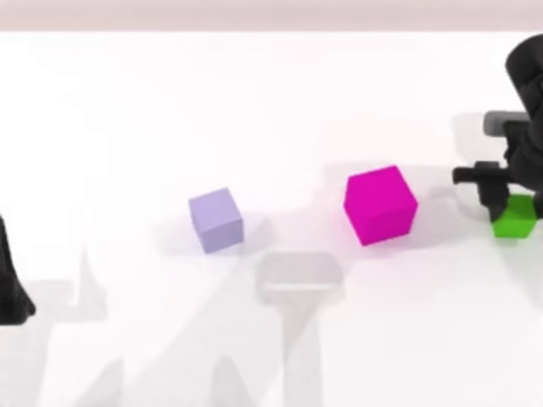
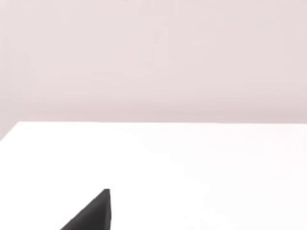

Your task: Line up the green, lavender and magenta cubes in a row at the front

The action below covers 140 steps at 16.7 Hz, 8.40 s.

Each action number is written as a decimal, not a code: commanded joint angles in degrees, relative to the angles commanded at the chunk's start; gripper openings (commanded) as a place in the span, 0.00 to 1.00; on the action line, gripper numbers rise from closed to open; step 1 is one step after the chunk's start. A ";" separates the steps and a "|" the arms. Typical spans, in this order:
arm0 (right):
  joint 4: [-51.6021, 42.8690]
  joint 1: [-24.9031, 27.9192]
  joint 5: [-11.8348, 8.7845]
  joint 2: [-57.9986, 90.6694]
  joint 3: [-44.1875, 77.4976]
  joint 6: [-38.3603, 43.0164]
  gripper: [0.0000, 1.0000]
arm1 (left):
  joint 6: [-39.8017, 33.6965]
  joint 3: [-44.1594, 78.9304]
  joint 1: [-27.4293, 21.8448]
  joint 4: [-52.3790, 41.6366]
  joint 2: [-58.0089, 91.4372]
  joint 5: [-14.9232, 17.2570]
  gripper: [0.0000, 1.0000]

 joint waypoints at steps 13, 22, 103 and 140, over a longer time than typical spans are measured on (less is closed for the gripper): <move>-10.21 0.07 0.31 -4.91 6.69 -0.11 0.00 | 0.00 0.00 0.00 0.00 0.00 0.00 1.00; -14.69 0.90 0.30 -7.24 9.32 0.62 0.00 | 0.00 0.00 0.00 0.00 0.00 0.00 1.00; 8.37 28.57 1.47 -62.62 -27.29 17.51 1.00 | 14.91 40.74 -10.80 -26.99 45.16 0.05 1.00; 47.61 -5.80 -0.16 -124.27 -81.89 -9.86 1.00 | 39.42 94.72 -28.19 -53.58 131.14 0.23 1.00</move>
